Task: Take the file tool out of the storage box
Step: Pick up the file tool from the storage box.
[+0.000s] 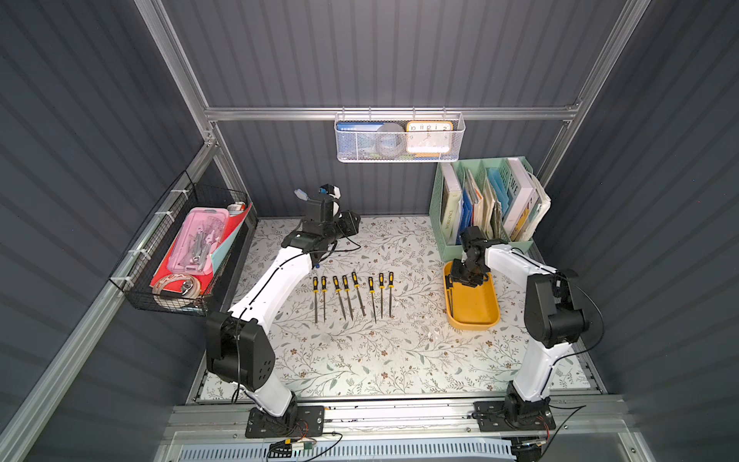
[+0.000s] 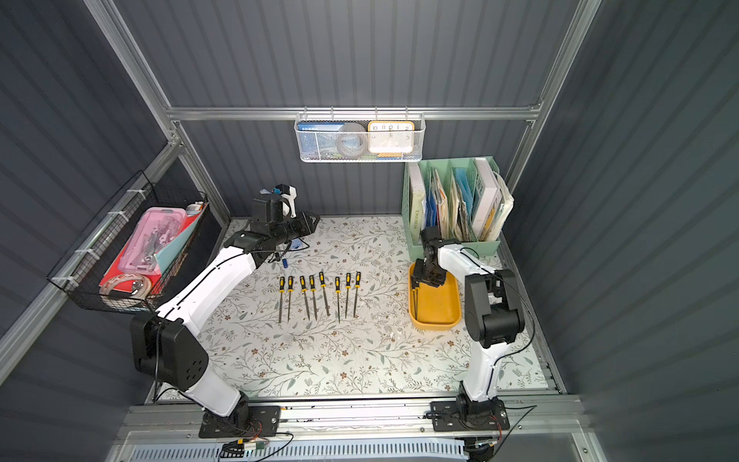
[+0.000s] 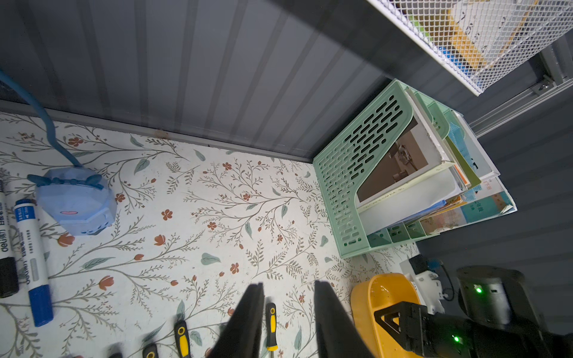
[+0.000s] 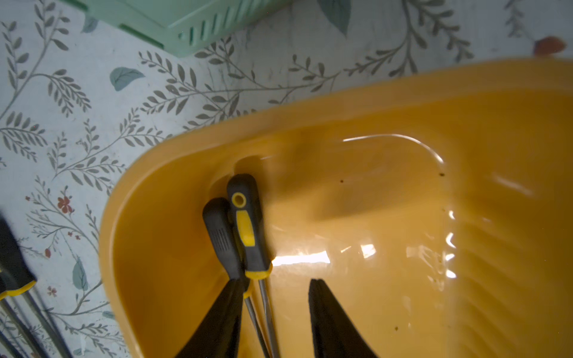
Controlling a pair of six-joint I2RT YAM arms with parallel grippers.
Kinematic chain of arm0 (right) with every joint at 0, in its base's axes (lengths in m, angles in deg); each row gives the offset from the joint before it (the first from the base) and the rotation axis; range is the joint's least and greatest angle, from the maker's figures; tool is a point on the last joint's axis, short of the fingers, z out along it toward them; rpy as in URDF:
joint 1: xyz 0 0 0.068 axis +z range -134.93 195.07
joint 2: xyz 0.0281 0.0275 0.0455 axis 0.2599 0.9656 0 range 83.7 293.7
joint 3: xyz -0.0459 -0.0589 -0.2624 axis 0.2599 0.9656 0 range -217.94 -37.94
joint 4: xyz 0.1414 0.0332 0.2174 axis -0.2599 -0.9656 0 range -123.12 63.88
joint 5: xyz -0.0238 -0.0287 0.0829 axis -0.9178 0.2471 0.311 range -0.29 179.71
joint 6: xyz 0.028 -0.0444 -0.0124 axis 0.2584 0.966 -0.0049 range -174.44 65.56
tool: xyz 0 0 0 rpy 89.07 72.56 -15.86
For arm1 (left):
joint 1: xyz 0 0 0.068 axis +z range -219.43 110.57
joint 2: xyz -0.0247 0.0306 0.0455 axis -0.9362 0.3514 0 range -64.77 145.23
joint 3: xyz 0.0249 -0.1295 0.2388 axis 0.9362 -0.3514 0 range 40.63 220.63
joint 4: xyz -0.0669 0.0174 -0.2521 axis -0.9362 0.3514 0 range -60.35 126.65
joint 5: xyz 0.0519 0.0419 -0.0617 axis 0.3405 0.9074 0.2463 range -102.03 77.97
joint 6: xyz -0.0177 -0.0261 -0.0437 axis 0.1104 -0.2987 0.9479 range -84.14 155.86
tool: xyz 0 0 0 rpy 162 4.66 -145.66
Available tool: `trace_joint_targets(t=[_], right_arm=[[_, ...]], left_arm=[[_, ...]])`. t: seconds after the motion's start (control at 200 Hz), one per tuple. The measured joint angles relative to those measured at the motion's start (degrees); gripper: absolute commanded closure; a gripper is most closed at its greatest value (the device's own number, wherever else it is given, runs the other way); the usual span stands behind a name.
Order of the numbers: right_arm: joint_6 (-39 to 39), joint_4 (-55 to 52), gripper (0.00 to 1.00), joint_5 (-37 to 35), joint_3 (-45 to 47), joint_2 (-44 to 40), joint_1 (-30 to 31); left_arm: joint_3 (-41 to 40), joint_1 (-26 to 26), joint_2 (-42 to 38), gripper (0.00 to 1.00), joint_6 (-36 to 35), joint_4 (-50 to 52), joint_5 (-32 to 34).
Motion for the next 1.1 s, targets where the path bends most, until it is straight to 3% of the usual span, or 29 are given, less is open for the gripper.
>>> trace_joint_targets(t=[0.475,0.916,1.101], right_arm=[[2.8,2.1,0.61,3.6,-3.5,5.5,-0.3],[6.2,0.9,0.67,-2.2,-1.3,5.3,-0.7],[7.0,0.1,0.91,-2.6,-1.4,5.3,-0.8]], left_arm=[[0.7,0.0,1.6,0.67,-0.2,0.6,0.4],[0.7,0.0,1.6,0.68,-0.2,0.6,1.4],[0.5,0.0,1.2,0.68,0.0,0.6,1.7]])
